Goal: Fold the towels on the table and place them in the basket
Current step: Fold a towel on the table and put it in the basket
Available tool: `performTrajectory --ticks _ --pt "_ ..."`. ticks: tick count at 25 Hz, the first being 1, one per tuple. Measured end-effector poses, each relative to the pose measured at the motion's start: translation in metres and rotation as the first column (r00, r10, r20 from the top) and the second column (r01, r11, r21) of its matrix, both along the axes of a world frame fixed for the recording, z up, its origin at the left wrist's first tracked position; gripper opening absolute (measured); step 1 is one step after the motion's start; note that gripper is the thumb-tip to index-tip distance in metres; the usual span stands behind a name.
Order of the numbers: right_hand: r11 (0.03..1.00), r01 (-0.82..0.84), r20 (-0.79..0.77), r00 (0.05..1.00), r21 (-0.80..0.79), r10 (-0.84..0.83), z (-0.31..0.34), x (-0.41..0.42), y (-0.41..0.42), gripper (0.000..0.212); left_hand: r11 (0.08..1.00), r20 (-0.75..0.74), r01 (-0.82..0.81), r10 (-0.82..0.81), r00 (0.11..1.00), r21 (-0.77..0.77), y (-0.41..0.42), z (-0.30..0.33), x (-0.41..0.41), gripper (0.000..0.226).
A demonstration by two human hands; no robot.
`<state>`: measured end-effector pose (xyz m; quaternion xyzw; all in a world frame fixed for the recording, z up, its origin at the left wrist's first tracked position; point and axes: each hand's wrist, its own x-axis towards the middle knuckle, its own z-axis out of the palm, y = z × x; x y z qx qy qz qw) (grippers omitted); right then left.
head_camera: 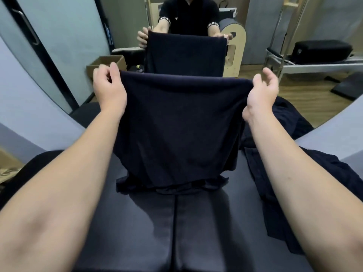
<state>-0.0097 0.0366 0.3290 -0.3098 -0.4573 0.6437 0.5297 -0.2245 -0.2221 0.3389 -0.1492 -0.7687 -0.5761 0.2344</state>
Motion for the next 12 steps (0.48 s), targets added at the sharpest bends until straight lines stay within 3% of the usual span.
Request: performTrajectory --ticks 3,7,12 --pt "0.995 0.084 -0.023 0.996 0.059 -0.083 0.009 -0.005 -0.004 0.022 0.999 -0.046 -0.036 0.035 0.998 -0.018 0.006 0.019 -0.004 0.042" --pt "0.995 0.102 -0.003 0.995 0.024 -0.102 -0.002 0.003 -0.008 0.020 0.996 0.077 -0.030 0.037 0.996 -0.086 -0.003 -0.001 -0.013 0.045" --pt "0.988 0.073 0.128 0.988 0.135 -0.090 -0.021 0.015 -0.014 0.018 0.992 0.151 0.012 0.006 0.989 -0.122 -0.016 -0.022 -0.010 0.044"
